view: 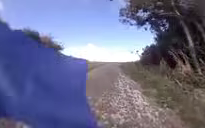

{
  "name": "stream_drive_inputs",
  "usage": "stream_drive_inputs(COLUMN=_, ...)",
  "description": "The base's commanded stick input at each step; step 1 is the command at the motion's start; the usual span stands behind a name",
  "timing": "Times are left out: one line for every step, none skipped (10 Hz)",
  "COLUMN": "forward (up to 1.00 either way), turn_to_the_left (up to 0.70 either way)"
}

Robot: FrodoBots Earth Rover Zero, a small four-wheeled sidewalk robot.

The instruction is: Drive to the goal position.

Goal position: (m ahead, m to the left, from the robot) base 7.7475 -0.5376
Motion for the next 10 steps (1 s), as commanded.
stream_drive_inputs(forward=1.0, turn_to_the_left=0.0)
stream_drive_inputs(forward=1.0, turn_to_the_left=0.0)
stream_drive_inputs(forward=1.0, turn_to_the_left=0.0)
stream_drive_inputs(forward=1.0, turn_to_the_left=0.0)
stream_drive_inputs(forward=1.0, turn_to_the_left=0.0)
stream_drive_inputs(forward=1.0, turn_to_the_left=0.0)
stream_drive_inputs(forward=1.0, turn_to_the_left=0.0)
stream_drive_inputs(forward=1.0, turn_to_the_left=0.0)
stream_drive_inputs(forward=1.0, turn_to_the_left=0.0)
stream_drive_inputs(forward=1.0, turn_to_the_left=0.0)
